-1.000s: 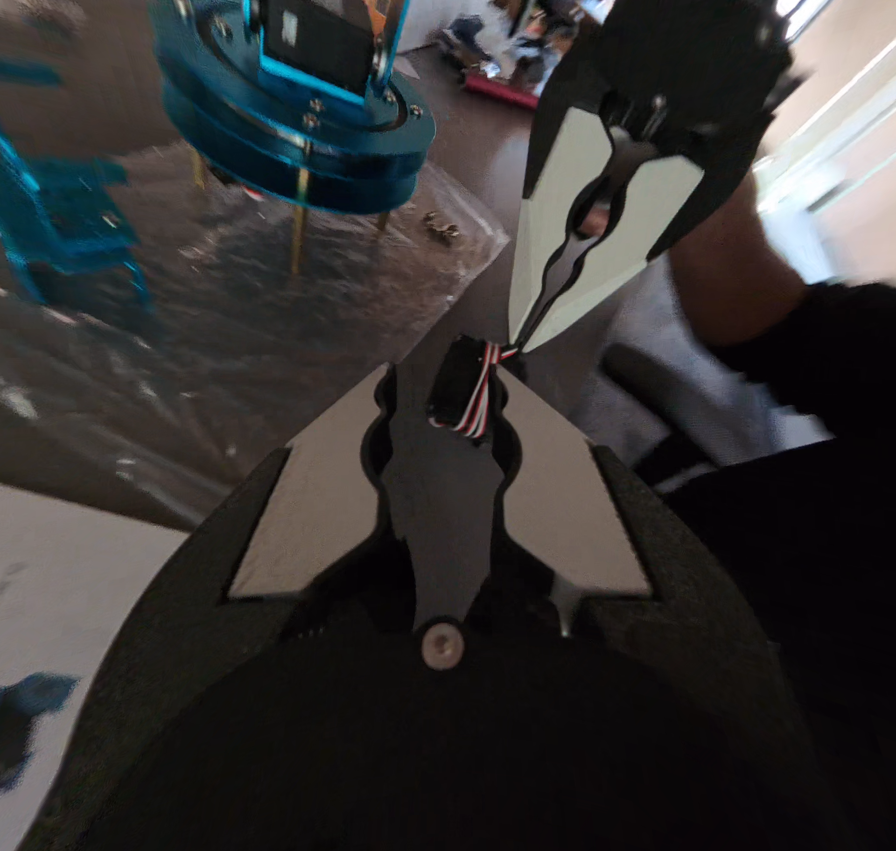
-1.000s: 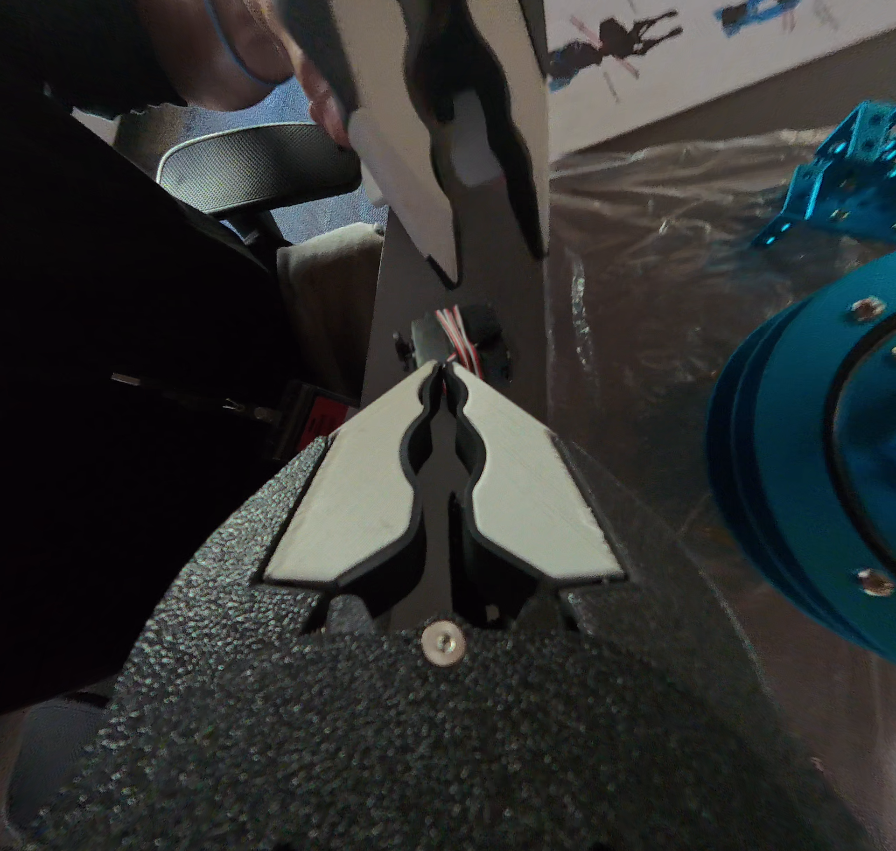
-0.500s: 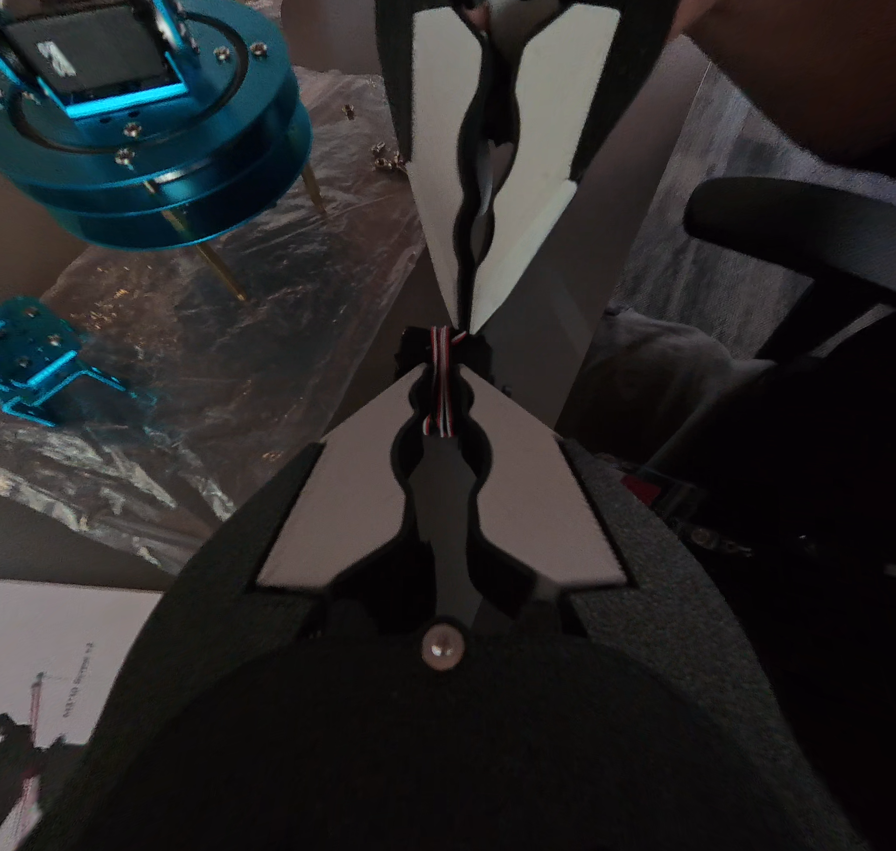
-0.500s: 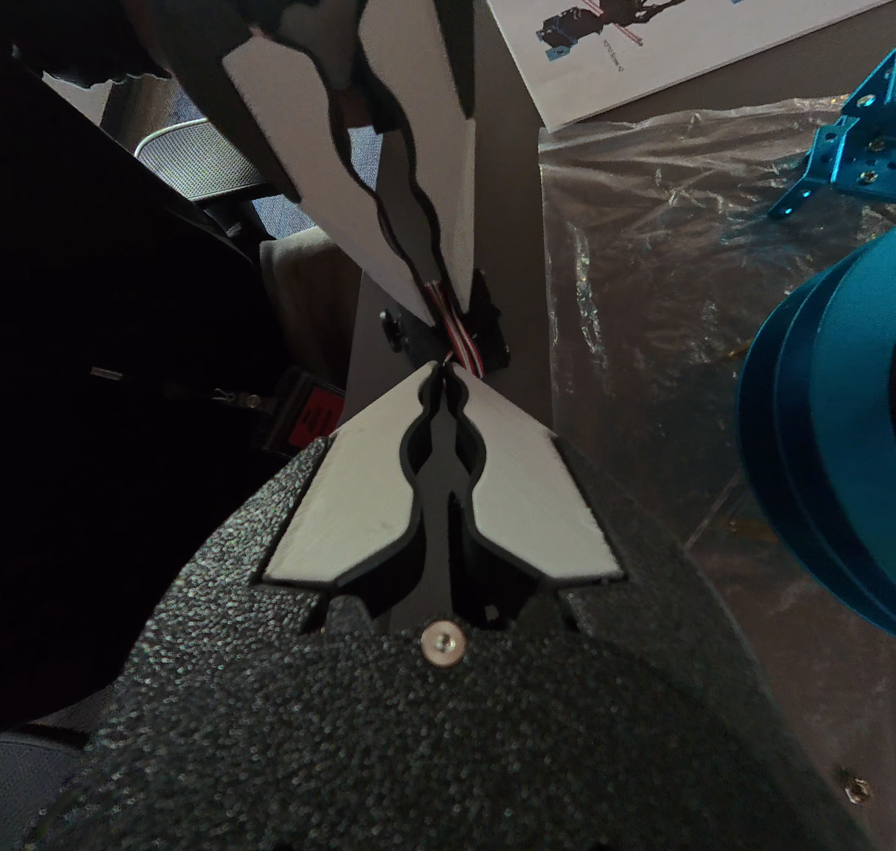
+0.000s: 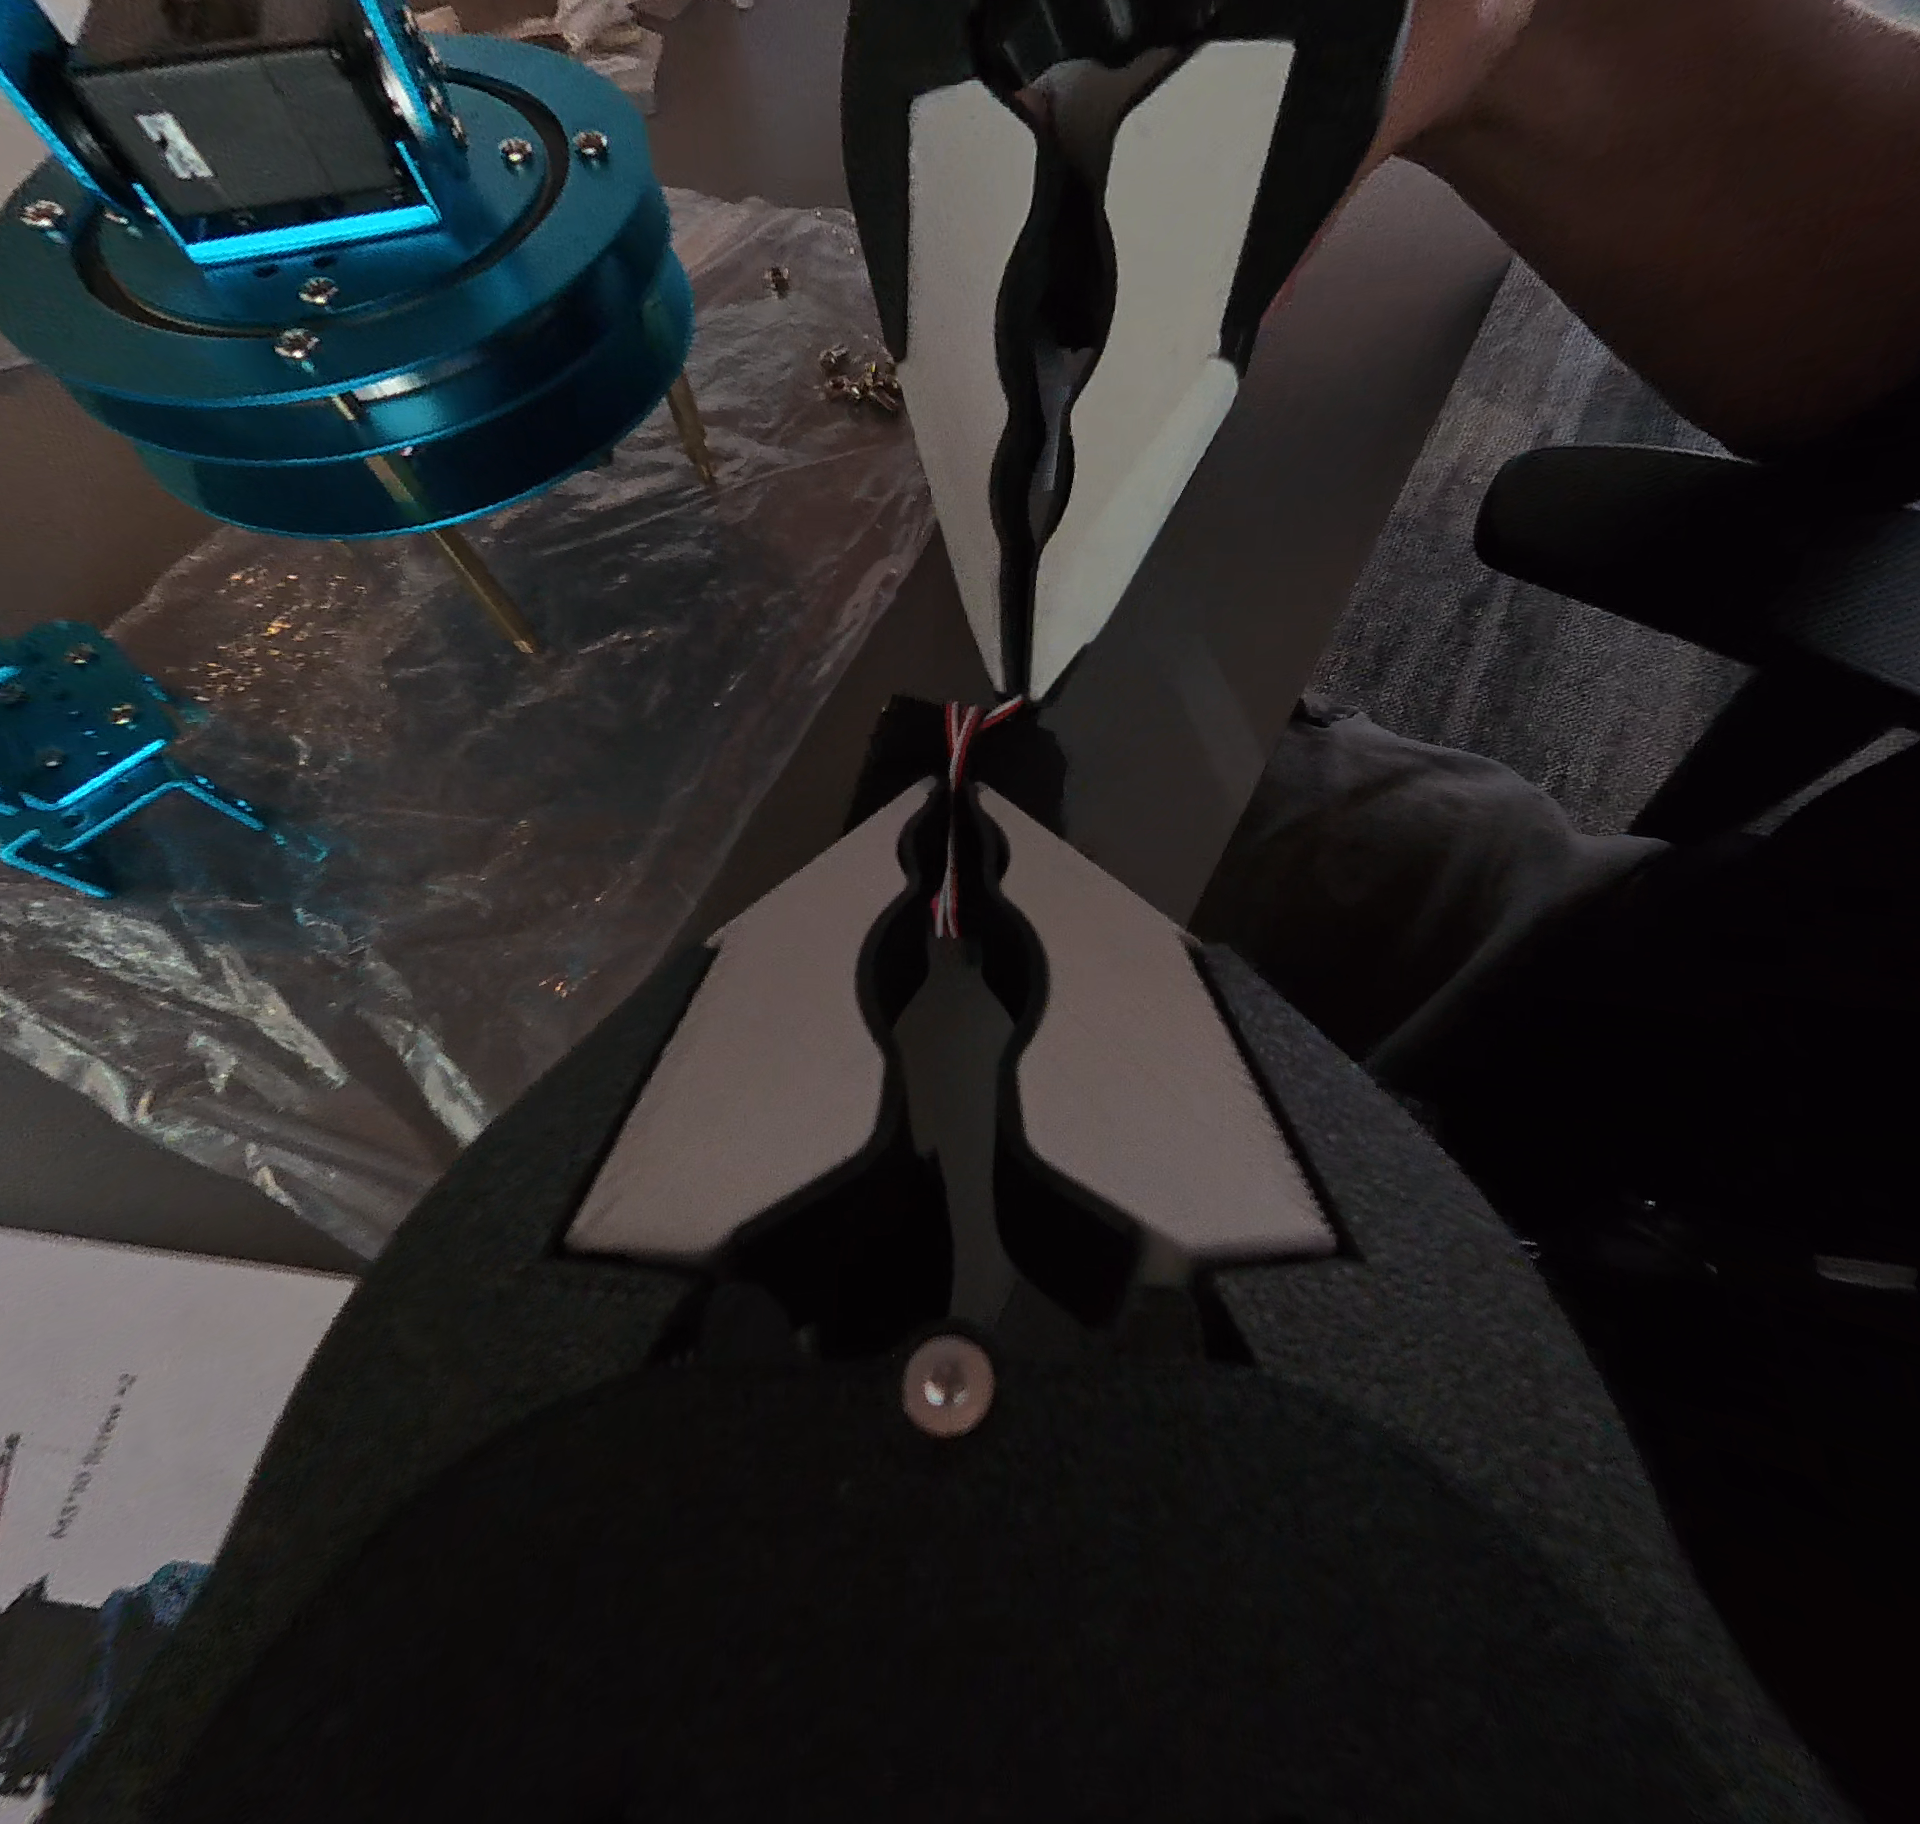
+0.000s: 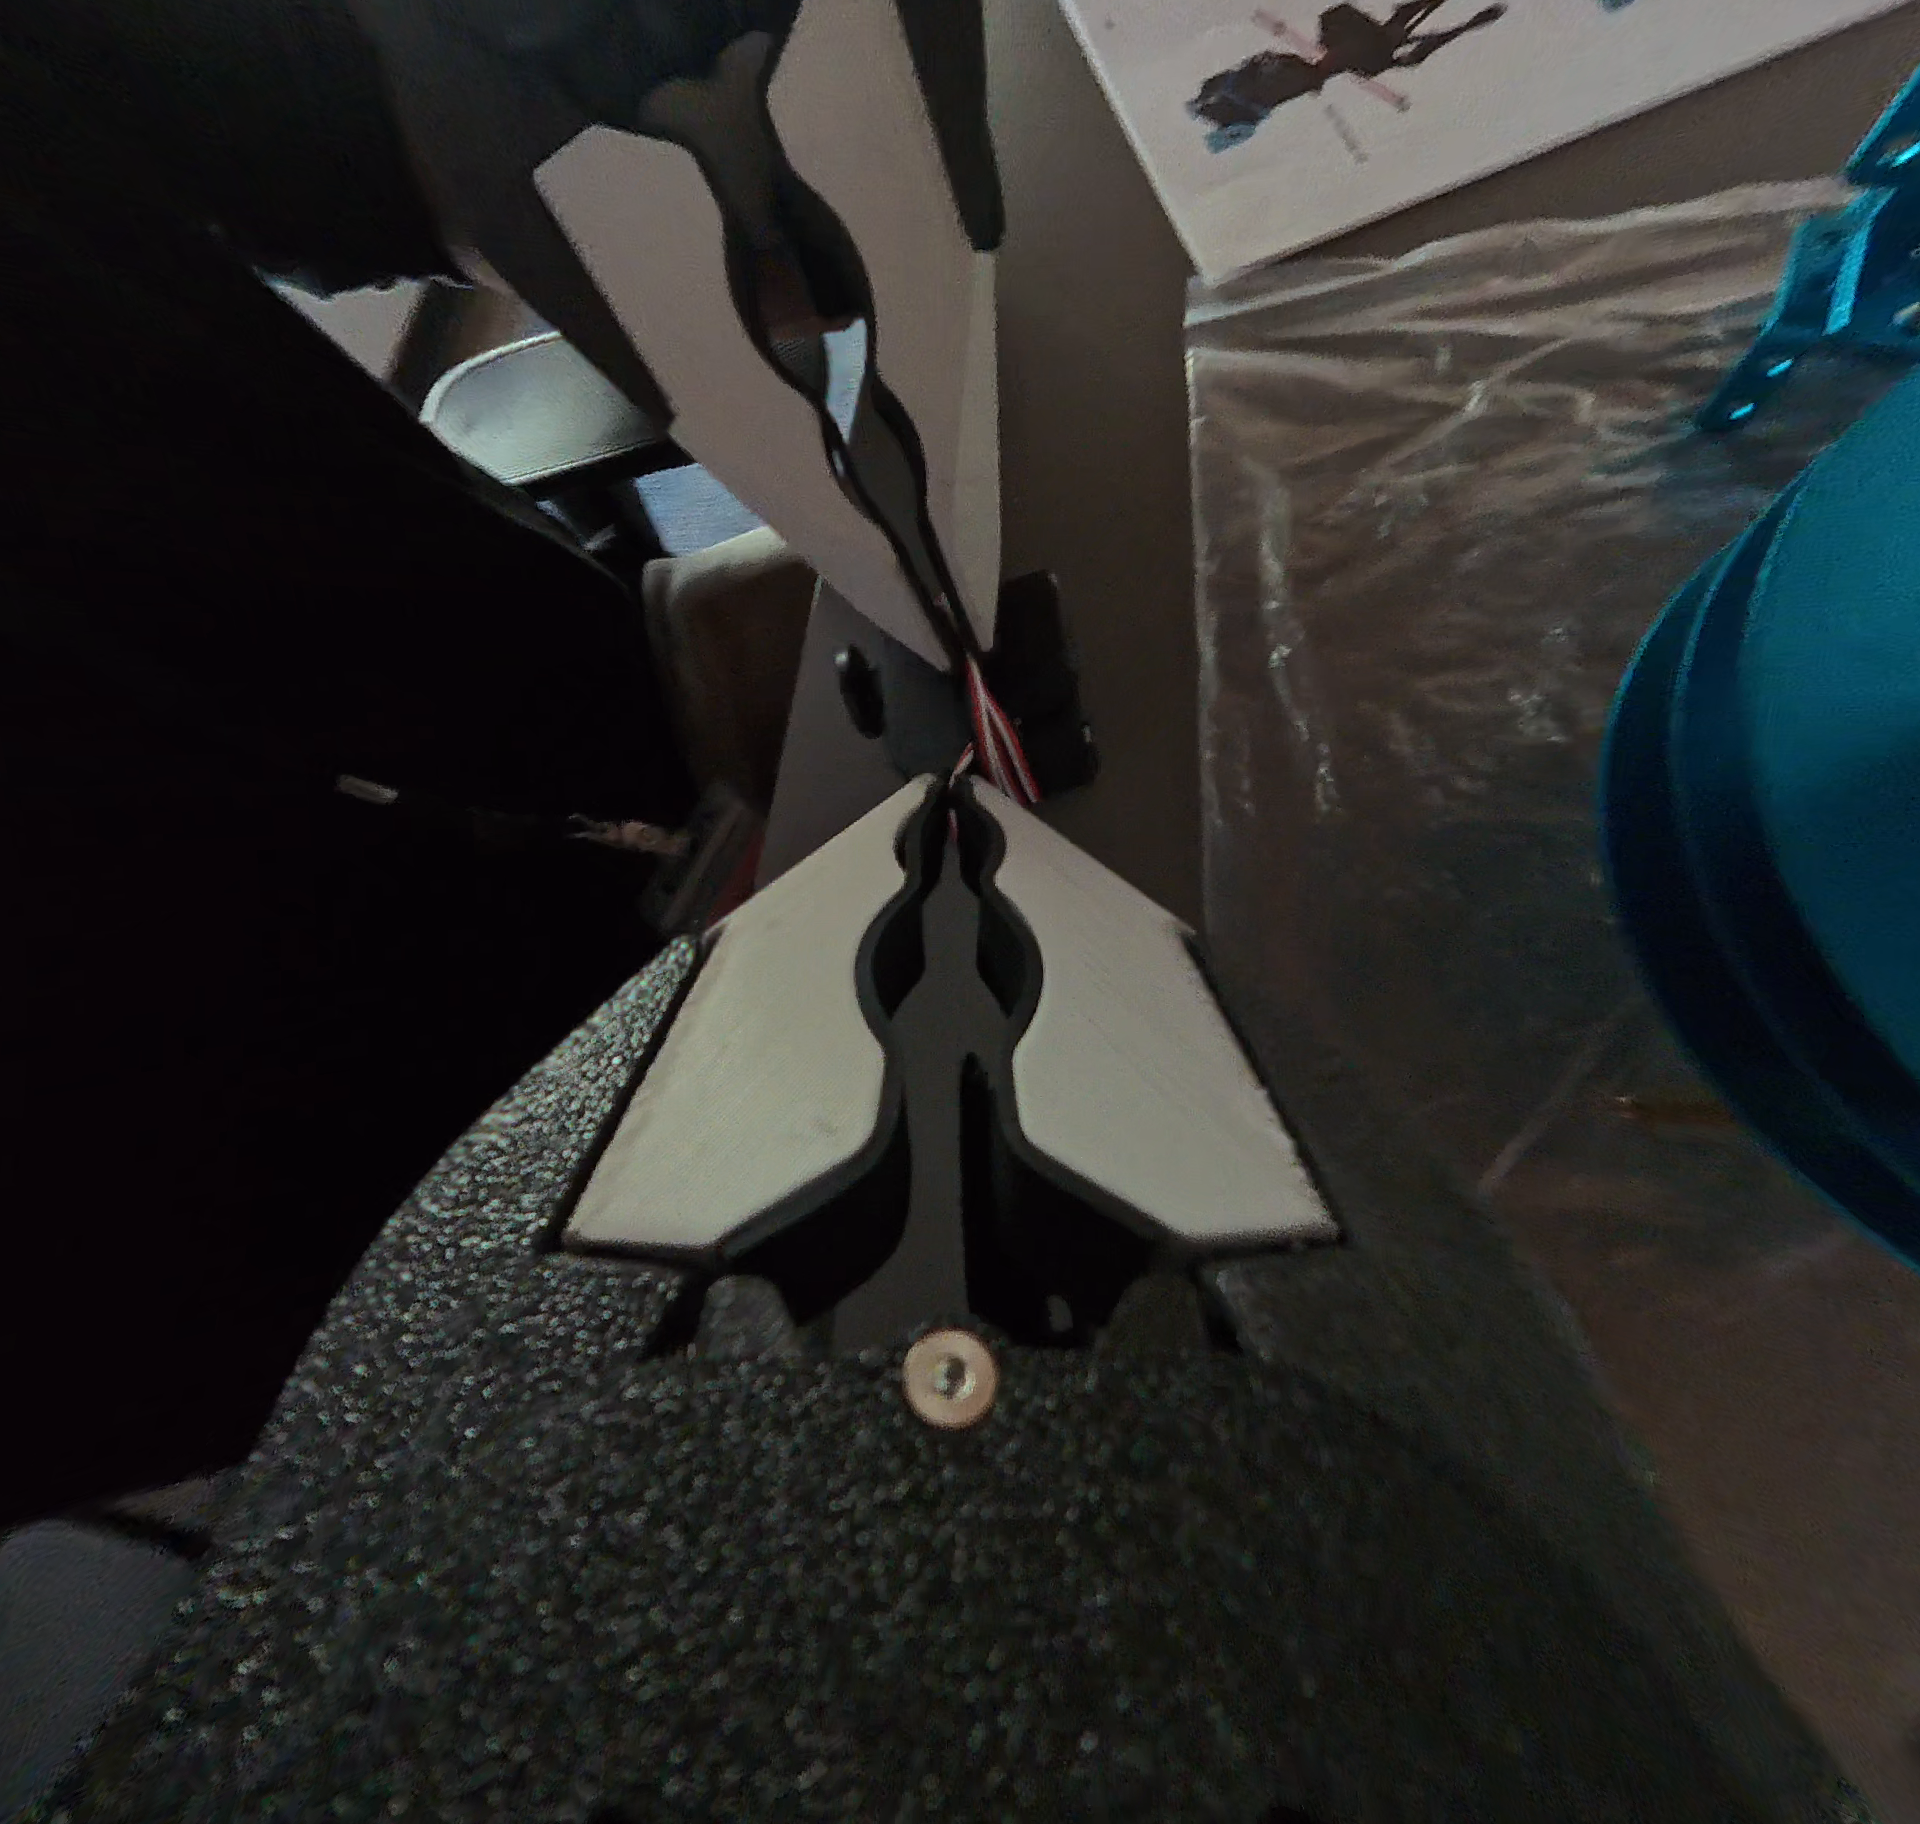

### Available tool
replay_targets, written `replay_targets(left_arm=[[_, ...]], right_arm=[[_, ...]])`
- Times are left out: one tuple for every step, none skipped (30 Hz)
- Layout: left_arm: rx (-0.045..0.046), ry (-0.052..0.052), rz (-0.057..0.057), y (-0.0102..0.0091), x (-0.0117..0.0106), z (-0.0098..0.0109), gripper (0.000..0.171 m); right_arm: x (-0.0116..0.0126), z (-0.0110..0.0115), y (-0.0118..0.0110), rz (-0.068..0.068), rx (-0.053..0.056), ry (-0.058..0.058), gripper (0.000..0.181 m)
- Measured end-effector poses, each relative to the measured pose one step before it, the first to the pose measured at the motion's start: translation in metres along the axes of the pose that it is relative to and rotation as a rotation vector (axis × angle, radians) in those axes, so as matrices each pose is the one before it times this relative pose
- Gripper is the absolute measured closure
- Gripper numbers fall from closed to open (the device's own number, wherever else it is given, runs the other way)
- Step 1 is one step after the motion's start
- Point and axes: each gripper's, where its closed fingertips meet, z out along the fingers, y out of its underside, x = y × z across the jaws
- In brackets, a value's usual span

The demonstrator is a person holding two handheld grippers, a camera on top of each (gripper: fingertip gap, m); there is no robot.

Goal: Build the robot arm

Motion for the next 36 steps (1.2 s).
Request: replay_targets(left_arm=[[0.00269, 0.0004, -0.0067, -0.00062, -0.00023, -0.00074, 0.171], [0.00261, -0.0016, -0.0133, -0.00018, -0.00078, -0.00049, 0.171], [0.00127, -0.0094, -0.0136, 0.00009, -0.00194, -0.00017, 0.171], [0.00065, -0.0136, -0.0089, 0.00027, -0.00234, 0.00000, 0.171], [0.00115, -0.0085, -0.0078, 0.00018, -0.00148, 0.00008, 0.171], [0.00300, -0.0018, -0.0121, -0.00012, -0.00042, 0.00007, 0.171], [0.00347, 0.0024, -0.0142, -0.00029, 0.00009, 0.00003, 0.171], [0.00332, 0.0029, -0.0134, -0.00031, -0.00004, 0.00004, 0.171], [0.00388, -0.0005, -0.0119, -0.00042, -0.00075, 0.00011, 0.171], [0.00297, -0.0011, -0.0111, -0.00023, -0.00090, 0.00009, 0.171], [0.00251, 0.0020, -0.0100, -0.00017, -0.00051, 0.00023, 0.171], [0.00210, 0.0020, -0.0065, -0.00016, -0.00029, -0.00005, 0.171], [0.00067, 0.0003, -0.0016, 0.00005, -0.00001, 0.00017, 0.171], [0.00117, -0.0018, 0.0038, -0.00017, 0.00032, 0.00024, 0.171], [0.00061, -0.0035, 0.0093, -0.00046, 0.00036, 0.00013, 0.171], [0.00022, -0.0110, 0.0153, -0.00052, -0.00025, 0.00036, 0.171], [-0.00552, -0.0275, 0.0372, 0.00045, -0.00173, 0.00098, 0.171], [-0.00910, -0.0338, 0.0581, 0.00090, -0.00163, 0.00110, 0.171], [-0.00584, -0.0208, 0.0418, 0.00005, 0.00040, 0.00048, 0.171], [-0.00337, -0.0045, 0.0184, -0.00034, 0.00203, 0.00007, 0.171], [-0.00128, 0.0034, 0.0134, 0.00016, 0.00215, -0.00048, 0.171], [-0.00010, -0.0020, 0.0099, 0.00046, -0.00001, -0.00096, 0.171], [0.00239, -0.0003, 0.0111, 0.00059, -0.00055, -0.00139, 0.171], [0.00240, 0.0079, 0.0246, 0.00081, 0.00093, -0.00134, 0.171], [0.00243, 0.0023, 0.0311, 0.00072, 0.00073, -0.00143, 0.171], [0.00668, -0.0008, 0.0195, -0.00051, 0.00034, -0.00185, 0.171], [0.00606, 0.0070, 0.0073, -0.00094, 0.00101, -0.00159, 0.171], [0.00218, 0.0049, -0.0025, -0.00079, -0.00032, -0.00131, 0.170], [0.00401, 0.0041, -0.0082, -0.00151, -0.00133, -0.00130, 0.166], [0.00184, 0.0170, -0.0067, -0.00151, 0.00032, -0.00139, 0.159], [-0.00192, 0.0156, 0.0005, -0.00102, 0.00067, -0.00104, 0.156], [-0.00075, 0.0039, 0.0099, -0.00119, -0.00029, -0.00061, 0.155], [-0.00511, 0.0067, 0.0164, -0.00010, 0.00109, -0.00009, 0.155], [-0.01356, 0.0123, 0.0185, 0.00140, 0.00252, 0.00095, 0.155], [-0.01482, 0.0068, 0.0173, 0.00181, 0.00191, 0.00168, 0.155], [-0.01246, 0.0023, 0.0129, 0.00194, 0.00128, 0.00227, 0.155]], right_arm=[[0.00173, 0.00003, -0.00376, -0.0130, 0.0112, 0.0464, 0.179], [-0.00080, -0.00051, -0.00499, -0.0072, 0.0143, 0.0379, 0.174], [-0.00216, -0.00010, -0.00452, -0.0080, 0.0103, 0.0338, 0.170], [-0.00283, 0.00065, -0.00225, -0.0135, -0.0031, 0.0355, 0.169], [-0.00133, 0.00081, -0.00047, -0.0196, -0.0113, 0.0457, 0.168], [0.00273, 0.00087, 0.00067, -0.0164, -0.0168, 0.0667, 0.168], [0.00567, 0.00055, 0.00091, -0.0163, -0.0136, 0.0777, 0.173], [0.00465, 0.00104, 0.00177, -0.0156, -0.0120, 0.0637, 0.178], [0.00225, 0.00222, 0.00324, -0.0066, -0.0170, 0.0397, 0.178], [-0.00002, 0.00298, 0.00557, 0.0022, -0.0298, 0.0143, 0.177], [-0.00065, 0.00159, 0.00099, 0.0065, -0.0038, 0.0067, 0.177], [-0.00128, 0.00004, -0.00144, 0.0004, 0.0090, 0.0009, 0.179], [0.00058, 0.00056, 0.00064, -0.0062, -0.0042, 0.0082, 0.180], [0.00043, 0.00019, -0.00006, -0.0007, -0.0061, 0.0032, 0.180], [-0.00023, -0.00018, 0.00028, -0.0062, -0.0118, -0.0010, 0.181], [-0.00077, -0.00056, 0.00074, -0.0185, -0.0169, -0.0049, 0.181], [-0.00291, -0.00066, 0.00036, -0.0132, -0.0123, -0.0261, 0.181], [-0.00544, -0.00057, -0.00078, 0.0080, -0.0001, -0.0569, 0.181], [-0.00136, -0.00037, 0.00050, 0.0154, -0.0028, -0.0441, 0.181], [-0.00236, -0.00081, 0.00038, 0.0125, 0.0080, -0.0568, 0.181], [-0.00561, -0.00119, -0.00082, 0.0214, 0.0221, -0.0848, 0.181], [-0.00040, -0.00152, -0.00122, 0.0344, 0.0292, -0.0562, 0.181], [0.00505, -0.00049, 0.00068, 0.0429, 0.0166, -0.0167, 0.181], [0.00328, -0.00011, 0.00026, 0.0227, 0.0124, -0.0068, 0.181], [0.00037, 0.00006, -0.00099, -0.0038, 0.0165, 0.0016, 0.181], [-0.00142, 0.00011, -0.00175, -0.0101, 0.0179, 0.0034, 0.181], [-0.00261, -0.00025, -0.00109, -0.0075, 0.0113, -0.0037, 0.181], [-0.00175, -0.00097, -0.00059, -0.0036, 0.0091, -0.0006, 0.181], [-0.00100, -0.00164, -0.00180, -0.0053, 0.0153, 0.0024, 0.179], [-0.00026, -0.00193, -0.00375, -0.0087, 0.0270, 0.0085, 0.174], [0.00163, -0.00164, -0.00342, -0.0128, 0.0220, 0.0210, 0.171], [0.00274, -0.00093, -0.00147, -0.0192, 0.0075, 0.0307, 0.169], [0.00019, -0.00024, 0.00104, -0.0237, -0.0084, 0.0166, 0.166], [-0.00322, 0.00090, 0.00227, -0.0163, -0.0161, -0.0039, 0.161], [-0.00316, 0.00152, 0.00245, -0.0098, -0.0176, -0.0039, 0.155], [-0.00249, 0.00190, 0.00238, -0.0122, -0.0167, -0.0001, 0.153]])
